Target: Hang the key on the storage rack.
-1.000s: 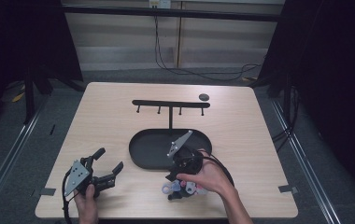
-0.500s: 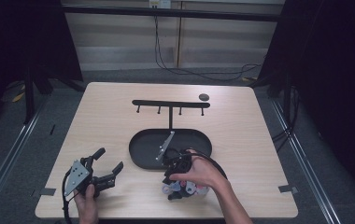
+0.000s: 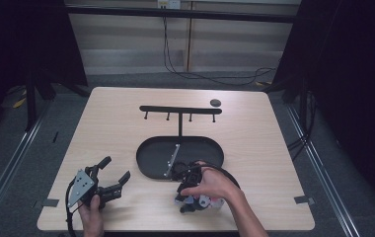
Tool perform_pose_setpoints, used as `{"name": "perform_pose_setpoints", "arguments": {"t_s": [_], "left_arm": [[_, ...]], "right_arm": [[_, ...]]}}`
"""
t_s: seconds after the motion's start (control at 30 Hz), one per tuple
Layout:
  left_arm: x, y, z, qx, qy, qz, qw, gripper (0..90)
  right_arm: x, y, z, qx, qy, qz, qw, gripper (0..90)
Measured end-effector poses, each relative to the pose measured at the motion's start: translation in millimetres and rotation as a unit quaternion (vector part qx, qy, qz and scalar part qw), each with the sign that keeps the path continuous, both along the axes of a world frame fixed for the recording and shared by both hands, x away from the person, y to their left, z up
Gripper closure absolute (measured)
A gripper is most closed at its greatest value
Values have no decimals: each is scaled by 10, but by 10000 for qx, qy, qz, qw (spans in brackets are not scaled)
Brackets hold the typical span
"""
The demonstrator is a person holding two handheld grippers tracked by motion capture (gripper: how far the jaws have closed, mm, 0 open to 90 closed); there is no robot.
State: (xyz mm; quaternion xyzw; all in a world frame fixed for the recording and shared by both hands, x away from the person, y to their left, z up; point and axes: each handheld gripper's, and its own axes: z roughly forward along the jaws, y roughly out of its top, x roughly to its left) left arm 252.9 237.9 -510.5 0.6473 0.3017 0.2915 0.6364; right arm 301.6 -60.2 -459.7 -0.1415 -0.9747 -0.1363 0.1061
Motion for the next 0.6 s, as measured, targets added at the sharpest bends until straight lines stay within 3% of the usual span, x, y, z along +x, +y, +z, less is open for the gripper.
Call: {"name": "perform_pose_setpoints", "arguments": {"t_s": [0.13,0.23,0.43,0.6], "left_arm": [[0,1,0,3,1,-1,10000,151],[0,-4,-1,-29,4,-20,10000,151],[-1,-8,-1,-53,11,-20,10000,151],[-1,-8,-2,-54,8,-25,10000,150]], "right_arm": [[-11,23,-41,-131,47,127,9998,676],[-14,38,-79,-265,16,168,9995,746],[-10,29,-87,-299,-4,142,9995,847],[-22,37,-78,-387,-48,233,9990,805]]}}
